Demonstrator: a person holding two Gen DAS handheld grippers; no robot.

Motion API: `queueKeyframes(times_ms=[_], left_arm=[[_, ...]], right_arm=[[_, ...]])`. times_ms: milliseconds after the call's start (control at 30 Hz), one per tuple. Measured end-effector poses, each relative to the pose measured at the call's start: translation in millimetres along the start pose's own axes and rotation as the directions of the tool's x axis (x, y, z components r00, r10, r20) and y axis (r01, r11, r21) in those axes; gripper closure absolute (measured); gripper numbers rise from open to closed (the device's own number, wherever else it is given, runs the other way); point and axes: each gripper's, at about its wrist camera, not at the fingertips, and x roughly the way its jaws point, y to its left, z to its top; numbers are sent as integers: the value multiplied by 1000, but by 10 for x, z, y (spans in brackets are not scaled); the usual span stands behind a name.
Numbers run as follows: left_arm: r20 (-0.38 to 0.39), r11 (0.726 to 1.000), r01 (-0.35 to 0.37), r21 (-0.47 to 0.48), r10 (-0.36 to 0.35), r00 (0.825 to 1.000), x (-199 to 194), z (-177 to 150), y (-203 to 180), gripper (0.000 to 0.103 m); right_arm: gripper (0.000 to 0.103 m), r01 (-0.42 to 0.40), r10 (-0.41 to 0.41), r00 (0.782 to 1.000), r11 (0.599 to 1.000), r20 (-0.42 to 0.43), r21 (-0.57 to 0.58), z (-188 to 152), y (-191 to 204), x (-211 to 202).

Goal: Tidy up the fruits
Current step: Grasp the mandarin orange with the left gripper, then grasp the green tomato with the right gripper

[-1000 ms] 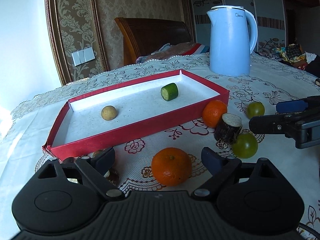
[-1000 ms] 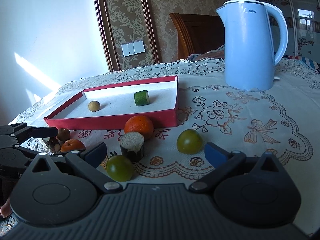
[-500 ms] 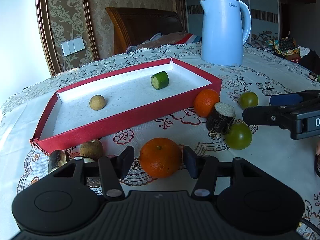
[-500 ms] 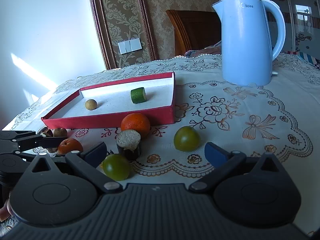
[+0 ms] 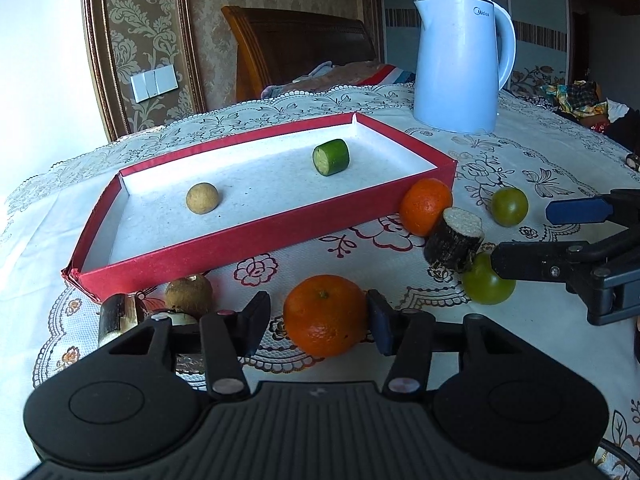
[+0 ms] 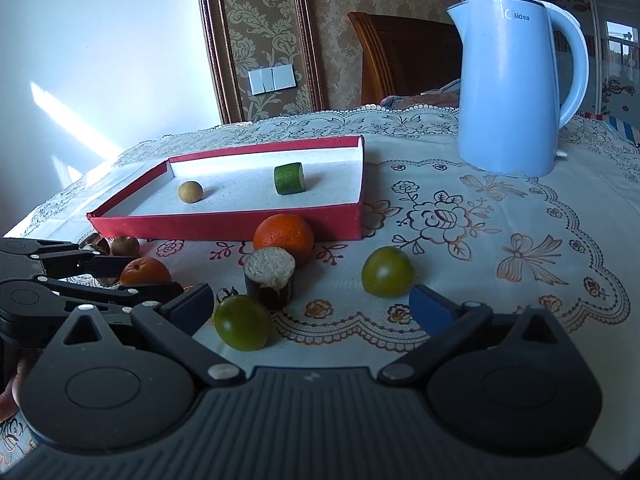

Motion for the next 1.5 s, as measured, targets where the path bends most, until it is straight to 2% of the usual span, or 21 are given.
queueKeyframes(times_ms=[233, 367, 533, 600, 933, 1000, 1500], left_arm=[[-1, 1000, -8, 2, 8, 1000, 8, -2, 2, 49], [-2, 1000, -9, 1, 9, 1000, 12, -1, 7, 48], [-2, 1000, -14, 3, 14, 1000, 12, -2, 2, 48], [-2, 1000, -15, 4, 15, 1000, 12, -2, 3, 47], [-1, 1000, -18, 8, 18, 1000, 12, -1, -7, 47], [0, 1000, -20, 9, 20, 1000, 12, -2, -10, 47], [0, 1000, -28, 9, 28, 1000, 4, -2, 0, 44]], right_arm=[[0, 19, -20, 1000, 996, -11, -87, -8, 151, 25], [7, 10, -13, 999, 996, -34, -87, -1, 149, 56], [11, 15, -23, 998, 992, -58, -128, -11, 217, 93], [17, 23, -33, 997, 989, -66, -149, -17, 252, 108], [25, 16, -34, 995, 982, -95, -188, -28, 305, 146], [31, 11, -31, 994, 981, -101, -193, -27, 313, 156], [31, 2, -20, 995, 984, -99, -179, -22, 286, 150]])
